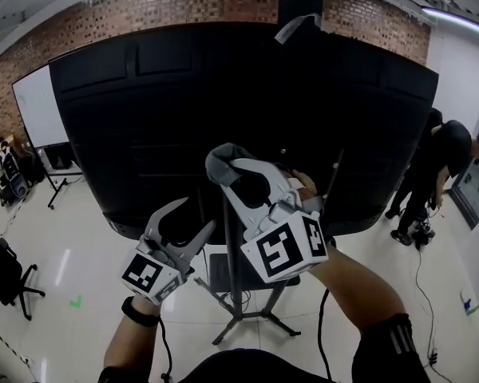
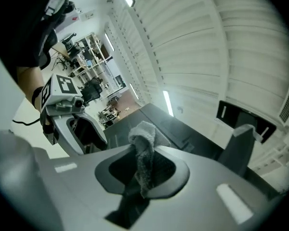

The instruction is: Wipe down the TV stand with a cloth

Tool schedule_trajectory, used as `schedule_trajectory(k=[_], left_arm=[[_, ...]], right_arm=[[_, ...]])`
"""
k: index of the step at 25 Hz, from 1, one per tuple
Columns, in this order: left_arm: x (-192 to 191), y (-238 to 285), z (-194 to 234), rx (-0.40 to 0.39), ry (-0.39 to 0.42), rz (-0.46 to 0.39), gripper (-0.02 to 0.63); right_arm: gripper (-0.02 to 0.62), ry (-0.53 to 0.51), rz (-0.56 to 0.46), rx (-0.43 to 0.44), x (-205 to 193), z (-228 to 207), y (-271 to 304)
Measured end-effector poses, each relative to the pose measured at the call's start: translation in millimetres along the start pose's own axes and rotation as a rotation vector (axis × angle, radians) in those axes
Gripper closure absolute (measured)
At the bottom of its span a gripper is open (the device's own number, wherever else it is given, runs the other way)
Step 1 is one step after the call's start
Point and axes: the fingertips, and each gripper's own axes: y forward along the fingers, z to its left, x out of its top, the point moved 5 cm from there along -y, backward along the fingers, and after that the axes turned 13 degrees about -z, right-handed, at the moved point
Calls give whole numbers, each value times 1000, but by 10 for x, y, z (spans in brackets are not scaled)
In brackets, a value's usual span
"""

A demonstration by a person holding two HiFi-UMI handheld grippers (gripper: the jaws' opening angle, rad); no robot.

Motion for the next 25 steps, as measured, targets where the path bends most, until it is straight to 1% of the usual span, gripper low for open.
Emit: schedule_trajectory(k=[4,8,13,19,23,25], left_arm=[[52,-357,337,42,-1,2,364],[36,-644,607,58,11,-2,364],[-56,-937,853,102,-30,18,364],[-55,-1085,994,108,-44,18,364],[-77,-1125,1040,103,-51,21,364],[-77,-1128,1054,100,-59,17,364]], right_arm=[[543,-35,33,54,141,346,542],[543,-79,87,104,139,644,1046],[543,-147,172,144,129,841,1567],[543,-213,265,169,43,951,1970],[543,-263,346,176,-96,980,2057],[543,-309,394,179,-146,985,2055]])
